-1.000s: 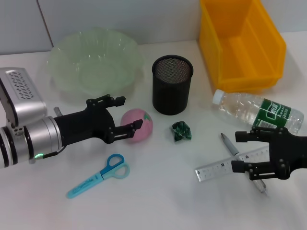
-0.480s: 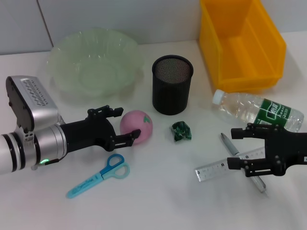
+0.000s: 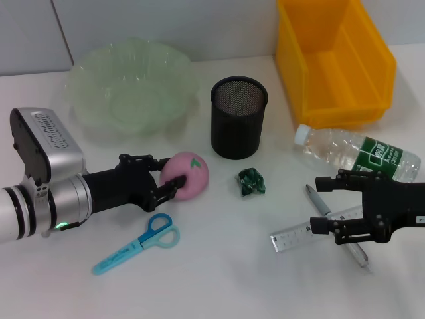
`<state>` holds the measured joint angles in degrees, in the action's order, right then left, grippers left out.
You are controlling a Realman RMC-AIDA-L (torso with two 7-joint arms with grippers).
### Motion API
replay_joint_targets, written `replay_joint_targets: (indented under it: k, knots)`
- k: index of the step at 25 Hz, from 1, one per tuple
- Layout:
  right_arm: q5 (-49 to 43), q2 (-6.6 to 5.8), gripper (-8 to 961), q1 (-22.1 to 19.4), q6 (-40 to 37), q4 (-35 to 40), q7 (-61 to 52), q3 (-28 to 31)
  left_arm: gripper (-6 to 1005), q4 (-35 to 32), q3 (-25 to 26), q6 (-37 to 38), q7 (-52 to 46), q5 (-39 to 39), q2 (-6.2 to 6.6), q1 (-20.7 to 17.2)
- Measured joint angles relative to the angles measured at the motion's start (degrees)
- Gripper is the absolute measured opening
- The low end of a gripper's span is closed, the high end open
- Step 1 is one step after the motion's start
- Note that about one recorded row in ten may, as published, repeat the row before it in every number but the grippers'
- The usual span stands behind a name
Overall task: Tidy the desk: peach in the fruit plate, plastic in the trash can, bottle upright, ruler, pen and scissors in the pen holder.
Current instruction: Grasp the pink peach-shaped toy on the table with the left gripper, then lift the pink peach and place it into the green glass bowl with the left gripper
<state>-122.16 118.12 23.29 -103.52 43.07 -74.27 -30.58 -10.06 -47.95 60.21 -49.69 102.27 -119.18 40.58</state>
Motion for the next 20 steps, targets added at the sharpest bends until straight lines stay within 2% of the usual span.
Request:
replay_joint_targets:
  k: [11,13,17,20]
  knots:
    - [-0.02,0.00,849,0.08,-0.01,0.00,0.00,0.00,360,-0.07,0.51,0.81,-0.22,-0.11,0.00,-0.30]
    - [-0.02,0.00,849,0.09,-0.01,0.00,0.00,0.00,347,-1.19,0.77,5.37,-0.88,-1.12,0.26,-0.87]
    - [-0.02,0.00,849,0.09,-0.01,0.00,0.00,0.00,346,-2.86,0.72,7.27,-2.17,-1.66,0.36,-1.42]
    - [-0.01,0.00,849,0.08,-0.01,0.00,0.00,0.00,346,-6.11,0.71,11.43,-4.28,-1.70,0.41,-2.35]
